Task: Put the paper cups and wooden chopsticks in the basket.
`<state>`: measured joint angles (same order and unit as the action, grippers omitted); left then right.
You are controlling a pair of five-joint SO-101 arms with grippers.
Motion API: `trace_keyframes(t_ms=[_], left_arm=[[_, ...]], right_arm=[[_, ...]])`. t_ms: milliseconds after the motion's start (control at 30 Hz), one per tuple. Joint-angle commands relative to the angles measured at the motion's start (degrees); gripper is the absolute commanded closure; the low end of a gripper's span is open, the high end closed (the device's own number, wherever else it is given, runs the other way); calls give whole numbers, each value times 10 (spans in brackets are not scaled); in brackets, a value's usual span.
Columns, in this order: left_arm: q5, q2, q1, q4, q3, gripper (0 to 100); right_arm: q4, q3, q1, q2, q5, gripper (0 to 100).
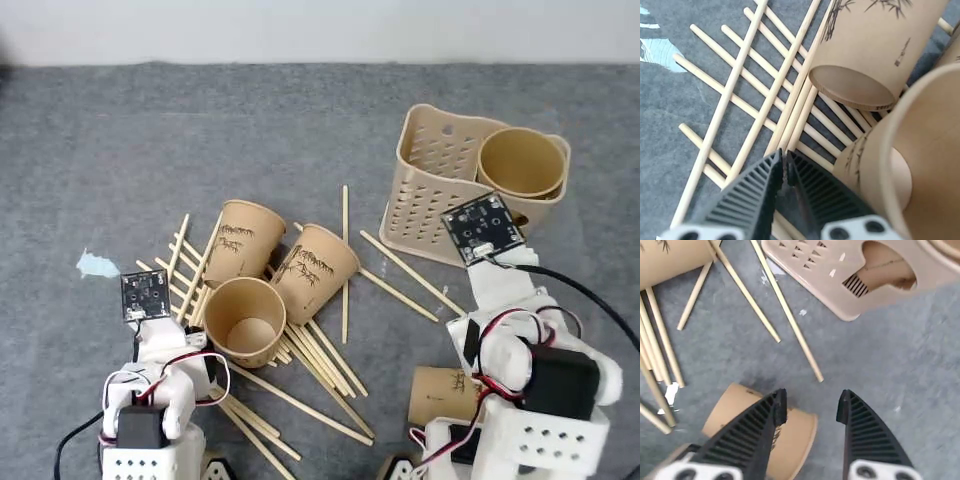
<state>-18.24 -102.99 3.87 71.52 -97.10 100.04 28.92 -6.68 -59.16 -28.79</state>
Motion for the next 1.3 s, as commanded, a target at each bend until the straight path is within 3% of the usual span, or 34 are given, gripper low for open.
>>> trace_keyframes(t_ms=[0, 233, 400, 833, 967, 1267], left_arm=[[4, -8, 4, 4, 6, 985], [4, -8, 4, 4, 6, 985], [4, -8, 4, 4, 6, 985], [4, -8, 4, 4, 6, 985], [4, -8, 4, 4, 6, 985], [4, -8, 4, 4, 6, 985]], right_arm=[[15, -4, -32, -10, 39, 809], [-15, -2, -181, -9, 28, 809], [-15, 38, -212, -10, 27, 811], [-16, 109, -208, -10, 33, 809], [-7, 110, -168, -7, 40, 811], [-15, 110, -65, -4, 143, 809]])
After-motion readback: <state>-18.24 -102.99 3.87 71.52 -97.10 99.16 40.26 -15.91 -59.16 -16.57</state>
